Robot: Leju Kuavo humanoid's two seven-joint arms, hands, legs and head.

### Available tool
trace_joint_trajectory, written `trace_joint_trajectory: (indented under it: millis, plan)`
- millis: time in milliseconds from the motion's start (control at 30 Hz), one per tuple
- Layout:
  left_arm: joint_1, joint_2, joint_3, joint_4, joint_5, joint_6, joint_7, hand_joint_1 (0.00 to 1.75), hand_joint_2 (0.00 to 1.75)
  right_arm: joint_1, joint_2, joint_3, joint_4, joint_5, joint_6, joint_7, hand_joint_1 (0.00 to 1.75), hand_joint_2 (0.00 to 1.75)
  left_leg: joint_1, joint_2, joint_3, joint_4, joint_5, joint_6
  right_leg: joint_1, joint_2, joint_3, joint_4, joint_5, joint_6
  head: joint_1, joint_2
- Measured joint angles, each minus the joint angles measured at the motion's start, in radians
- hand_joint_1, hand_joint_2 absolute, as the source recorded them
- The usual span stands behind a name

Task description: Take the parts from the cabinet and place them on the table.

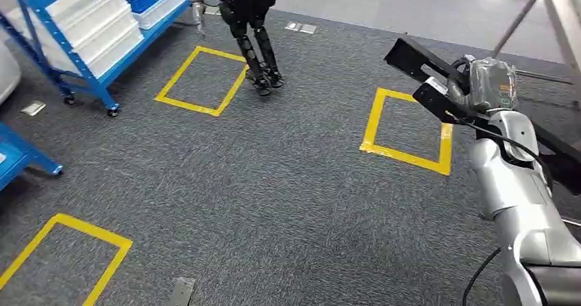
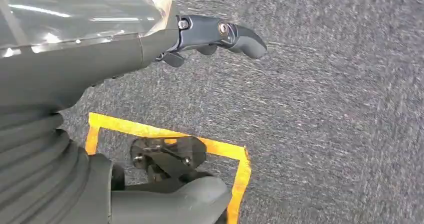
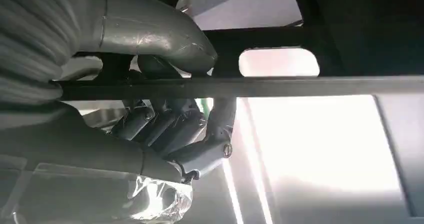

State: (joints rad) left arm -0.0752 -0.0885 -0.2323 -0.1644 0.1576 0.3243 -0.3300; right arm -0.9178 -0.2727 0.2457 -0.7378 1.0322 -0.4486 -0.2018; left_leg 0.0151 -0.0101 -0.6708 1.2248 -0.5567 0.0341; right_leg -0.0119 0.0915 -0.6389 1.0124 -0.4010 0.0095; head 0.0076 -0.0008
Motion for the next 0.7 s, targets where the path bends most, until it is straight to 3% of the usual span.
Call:
trace_joint_trajectory:
  millis: [33, 67, 100, 133, 200, 233, 267, 300, 333, 367, 400, 433, 467, 500, 533, 567, 600, 633, 700]
  plan:
    - [0.000, 0.001, 0.000, 0.000, 0.001, 0.000, -0.001, 0.00, 1.75, -0.002, 0.001, 0.000, 0.000, 0.003, 0.000, 0.001, 1.73, 1.75, -0.002, -0.026, 0.044, -0.096, 0.051, 0.011, 0.002, 0.014, 0.002, 0.000, 0.000, 0.000, 0.000, 0.000]
    - [0.000, 0.005, 0.000, 0.000, 0.000, 0.000, -0.001, 0.00, 1.75, -0.001, 0.004, 0.000, 0.000, 0.007, 0.000, 0.001, 1.73, 1.75, -0.004, -0.089, 0.075, -0.169, 0.080, 0.025, -0.005, 0.022, 0.002, 0.000, 0.001, 0.001, 0.000, 0.000]
    - [0.001, 0.009, 0.000, 0.001, -0.001, 0.000, 0.000, 0.00, 1.75, -0.006, 0.005, 0.000, 0.002, 0.008, 0.000, 0.003, 1.73, 1.75, -0.001, -0.104, 0.084, -0.185, 0.075, 0.026, 0.010, 0.034, -0.004, 0.003, 0.002, 0.005, 0.006, 0.000]
    - [0.002, 0.008, 0.000, 0.001, -0.002, 0.001, 0.001, 0.00, 1.75, -0.006, 0.006, 0.000, 0.002, 0.010, 0.000, 0.005, 1.73, 1.75, -0.009, -0.081, 0.085, -0.188, 0.076, 0.021, -0.003, 0.045, -0.009, 0.002, 0.006, 0.010, 0.002, 0.000]
    - [0.003, 0.008, 0.000, 0.001, -0.002, 0.001, 0.003, 0.00, 1.75, -0.005, 0.007, 0.000, 0.002, 0.011, 0.000, 0.005, 1.73, 1.75, -0.016, -0.056, 0.087, -0.192, 0.079, 0.025, -0.010, 0.076, -0.015, -0.007, 0.016, 0.026, -0.002, 0.000]
    - [0.002, 0.007, 0.001, 0.000, -0.002, 0.002, 0.003, 0.00, 1.75, -0.006, 0.003, -0.001, 0.002, 0.012, 0.000, 0.005, 1.73, 1.75, -0.004, -0.037, 0.096, -0.215, 0.092, 0.028, 0.005, 0.083, -0.020, -0.007, 0.018, 0.031, 0.003, 0.000]
    - [0.000, 0.008, 0.001, 0.000, -0.002, 0.002, 0.003, 0.00, 1.75, -0.007, 0.003, -0.002, 0.002, 0.011, 0.000, 0.005, 1.73, 1.75, -0.008, -0.026, 0.103, -0.226, 0.099, 0.026, 0.000, 0.012, -0.034, 0.012, 0.008, 0.027, 0.001, 0.000]
    - [0.000, 0.006, 0.001, 0.000, 0.000, 0.001, 0.003, 0.00, 1.75, -0.014, 0.001, -0.002, 0.003, 0.011, 0.000, 0.006, 1.73, 1.75, -0.008, -0.013, 0.104, -0.230, 0.101, 0.032, 0.006, -0.037, -0.055, 0.058, -0.019, 0.024, 0.009, 0.000]
    - [0.002, 0.005, 0.001, 0.000, 0.000, 0.001, 0.005, 0.00, 1.75, -0.018, 0.002, -0.002, 0.003, 0.013, 0.000, 0.007, 1.73, 1.75, -0.010, 0.006, 0.105, -0.229, 0.101, 0.032, 0.005, -0.060, -0.094, 0.138, -0.054, 0.021, 0.012, 0.000]
    - [0.005, 0.004, 0.001, 0.000, 0.000, -0.001, 0.006, 0.00, 1.75, -0.016, 0.004, -0.002, 0.004, 0.018, 0.000, 0.008, 1.73, 1.75, -0.012, 0.022, 0.105, -0.229, 0.100, 0.032, 0.001, -0.071, -0.135, 0.224, -0.084, 0.022, 0.012, 0.000]
    - [0.006, 0.005, 0.001, 0.000, 0.000, -0.002, 0.006, 0.00, 1.75, -0.013, 0.005, -0.001, 0.006, 0.021, 0.000, 0.008, 1.73, 1.75, -0.012, 0.038, 0.103, -0.229, 0.099, 0.032, -0.003, -0.076, -0.164, 0.283, -0.098, 0.026, 0.013, 0.000]
    - [0.006, 0.005, 0.001, 0.001, -0.001, -0.002, 0.008, 0.00, 1.75, -0.009, 0.004, -0.001, 0.009, 0.024, 0.000, 0.008, 1.73, 1.75, -0.012, 0.052, 0.103, -0.229, 0.098, 0.030, -0.007, -0.079, -0.172, 0.298, -0.095, 0.033, 0.013, 0.000]
    - [0.006, 0.005, 0.001, 0.000, -0.001, -0.002, 0.008, 0.00, 1.75, -0.008, 0.004, -0.001, 0.011, 0.027, 0.003, 0.009, 1.73, 1.75, -0.012, 0.066, 0.103, -0.228, 0.096, 0.027, -0.014, -0.083, -0.155, 0.266, -0.079, 0.044, 0.013, 0.000]
    - [0.006, 0.005, 0.001, 0.000, -0.001, -0.002, 0.009, 0.00, 1.75, -0.008, 0.003, -0.001, 0.013, 0.026, 0.003, 0.010, 1.73, 1.75, -0.011, 0.079, 0.104, -0.227, 0.093, 0.023, -0.021, -0.092, -0.117, 0.195, -0.052, 0.057, 0.012, 0.000]
    - [0.006, 0.005, 0.001, 0.000, 0.000, -0.002, 0.011, 0.00, 1.75, -0.009, 0.002, -0.002, 0.014, 0.024, 0.002, 0.010, 1.73, 1.75, -0.009, 0.092, 0.106, -0.224, 0.089, 0.017, -0.027, -0.116, -0.062, 0.093, -0.018, 0.070, 0.013, 0.000]
    - [0.006, 0.006, 0.001, 0.000, 0.000, -0.002, 0.011, 0.00, 1.75, -0.009, 0.002, -0.002, 0.014, 0.021, 0.002, 0.010, 1.73, 1.75, -0.009, 0.104, 0.108, -0.218, 0.082, 0.007, -0.029, -0.168, -0.012, 0.000, 0.000, 0.079, 0.013, 0.000]
    - [0.005, 0.009, 0.001, 0.000, 0.000, -0.002, 0.011, 0.00, 1.75, -0.010, 0.003, -0.002, 0.014, 0.019, 0.002, 0.007, 1.73, 1.75, -0.018, 0.113, 0.104, -0.214, 0.074, -0.002, -0.007, -0.173, -0.001, -0.001, -0.001, 0.070, 0.014, 0.000]
    - [0.006, 0.008, 0.001, 0.001, 0.000, -0.002, 0.011, 0.00, 1.75, -0.006, 0.002, -0.003, 0.015, 0.019, 0.002, 0.005, 1.73, 1.75, -0.020, 0.125, 0.110, -0.215, 0.071, -0.007, -0.010, -0.151, -0.009, -0.002, 0.000, 0.054, 0.008, 0.000]
    - [0.006, 0.007, 0.001, 0.000, 0.001, 0.000, 0.010, 0.00, 1.75, -0.002, -0.001, -0.007, 0.019, 0.018, 0.002, 0.004, 1.73, 1.75, -0.017, 0.143, 0.116, -0.217, 0.068, -0.012, -0.009, -0.130, -0.012, 0.001, -0.001, 0.044, 0.006, 0.000]
